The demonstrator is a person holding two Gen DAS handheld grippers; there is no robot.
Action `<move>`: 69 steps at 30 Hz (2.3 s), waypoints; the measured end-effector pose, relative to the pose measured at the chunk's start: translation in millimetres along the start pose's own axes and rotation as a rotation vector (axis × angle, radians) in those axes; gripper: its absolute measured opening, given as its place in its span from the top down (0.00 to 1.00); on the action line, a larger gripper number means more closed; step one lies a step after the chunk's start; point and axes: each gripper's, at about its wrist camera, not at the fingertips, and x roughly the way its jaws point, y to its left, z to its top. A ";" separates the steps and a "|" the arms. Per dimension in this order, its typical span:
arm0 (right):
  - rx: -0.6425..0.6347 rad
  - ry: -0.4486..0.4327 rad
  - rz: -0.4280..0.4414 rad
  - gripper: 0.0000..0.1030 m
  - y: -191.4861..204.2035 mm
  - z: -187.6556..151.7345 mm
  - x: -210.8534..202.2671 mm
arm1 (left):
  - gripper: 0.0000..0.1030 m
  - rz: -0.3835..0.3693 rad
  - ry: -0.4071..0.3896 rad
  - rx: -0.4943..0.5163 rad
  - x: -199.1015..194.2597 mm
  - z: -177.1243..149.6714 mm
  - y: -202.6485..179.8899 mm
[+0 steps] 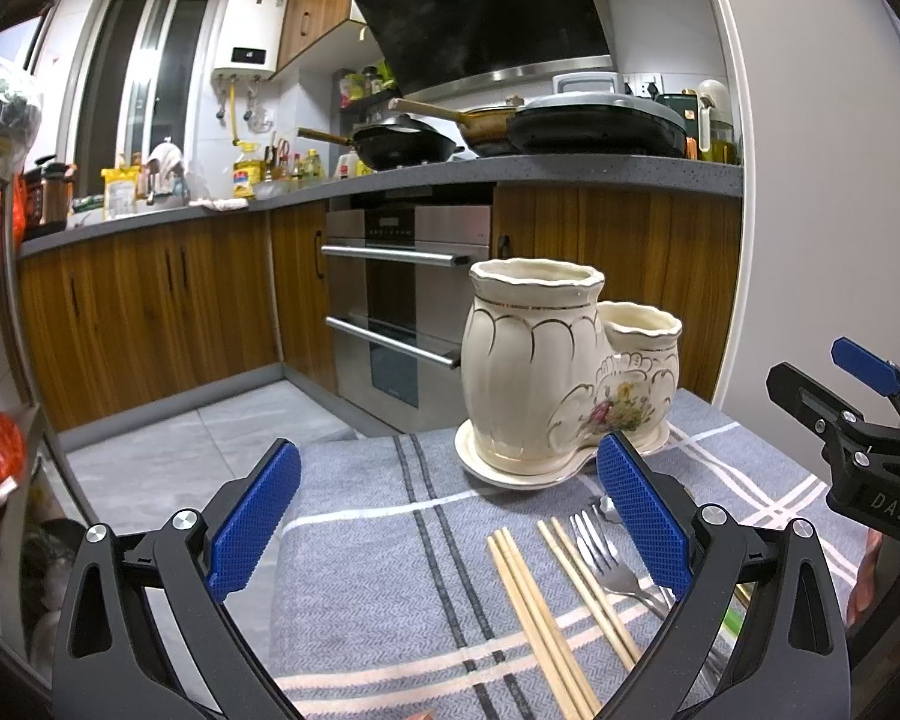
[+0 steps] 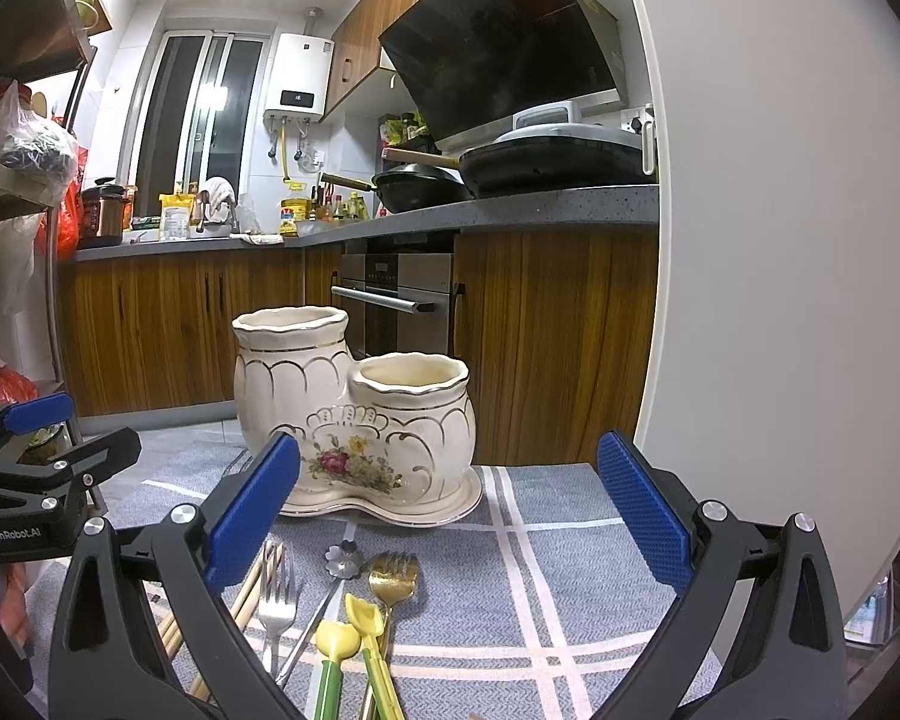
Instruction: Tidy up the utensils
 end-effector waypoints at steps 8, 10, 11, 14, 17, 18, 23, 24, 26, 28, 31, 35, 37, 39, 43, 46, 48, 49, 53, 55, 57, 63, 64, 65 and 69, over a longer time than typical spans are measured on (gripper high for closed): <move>0.001 0.001 0.000 0.05 -0.4 0.5 -0.6 | 0.05 0.000 0.000 0.000 -0.1 0.0 0.0; 0.001 0.001 0.000 0.05 -0.5 0.5 -0.8 | 0.05 0.000 0.000 -0.001 0.0 0.0 0.1; 0.001 0.001 0.000 0.05 -0.6 0.5 -0.9 | 0.05 0.000 0.000 -0.001 -0.1 0.0 0.1; 0.001 0.002 0.001 0.05 -0.7 0.7 -1.0 | 0.05 0.000 0.001 -0.001 -0.1 0.0 0.1; 0.002 0.001 0.000 0.05 -0.8 0.9 -1.3 | 0.05 0.000 0.000 -0.001 -0.2 0.0 0.0; 0.002 0.001 0.001 0.05 -0.8 0.8 -1.2 | 0.05 0.000 0.001 -0.001 0.1 0.0 0.1; 0.003 0.002 0.001 0.05 -0.9 1.0 -1.7 | 0.05 0.000 0.002 -0.001 0.0 0.0 0.1; 0.003 0.002 0.001 0.05 -1.0 1.1 -1.7 | 0.05 0.000 0.002 -0.001 0.2 0.0 0.1; 0.003 0.002 0.001 0.05 -1.0 1.2 -1.9 | 0.05 0.000 0.002 -0.001 0.2 0.0 0.1; 0.004 0.001 0.002 0.05 -1.1 1.3 -2.1 | 0.05 -0.001 0.002 -0.001 0.3 0.1 0.1; 0.008 0.003 -0.001 0.05 -1.8 1.7 -2.5 | 0.05 -0.002 0.011 0.000 0.3 -0.2 0.1; 0.036 0.026 0.014 0.05 -7.2 -0.4 -1.8 | 0.05 0.001 0.036 -0.004 5.2 -7.8 0.1; 0.048 0.064 -0.023 0.05 -12.2 -4.9 1.5 | 0.05 -0.026 0.076 0.004 15.5 -8.6 -1.8; 0.045 0.065 -0.062 0.05 -13.4 -5.4 -0.7 | 0.05 -0.023 0.109 0.026 17.7 -7.2 1.6; 0.053 0.132 -0.012 0.05 -18.2 -2.0 1.8 | 0.05 -0.028 0.244 0.082 27.2 -10.7 1.2; 0.066 0.201 0.008 0.05 -21.8 -3.6 7.2 | 0.05 -0.048 0.338 0.115 32.3 -22.1 -1.3; 0.064 0.252 0.021 0.05 -23.0 -6.9 13.1 | 0.06 -0.063 0.401 0.116 36.0 -30.2 -2.7; 0.058 0.276 0.023 0.05 -22.3 -8.9 15.8 | 0.07 -0.072 0.421 0.107 36.6 -32.6 -1.7; 0.042 0.359 0.036 0.05 -20.9 -16.1 22.9 | 0.12 -0.089 0.483 0.090 38.0 -39.4 -2.0; 0.038 0.384 0.038 0.05 -20.6 -19.4 23.9 | 0.25 -0.088 0.517 0.096 39.4 -42.8 -3.1; 0.032 0.389 0.032 0.05 -22.3 -21.1 23.9 | 0.34 -0.101 0.552 0.095 40.1 -47.1 -4.6; 0.024 0.391 0.016 0.05 -24.8 -20.9 24.9 | 0.43 -0.109 0.574 0.094 31.0 -48.7 -7.0; 0.025 0.392 0.015 0.05 -25.1 -21.0 24.9 | 0.43 -0.113 0.581 0.087 33.3 -48.8 -7.3; 0.026 0.393 0.016 0.05 -25.9 -20.9 25.8 | 0.43 -0.122 0.591 0.076 33.1 -49.1 -7.4; 0.019 0.388 0.013 0.05 -26.4 -19.7 24.3 | 0.46 -0.127 0.619 0.057 36.5 -49.4 -11.0</move>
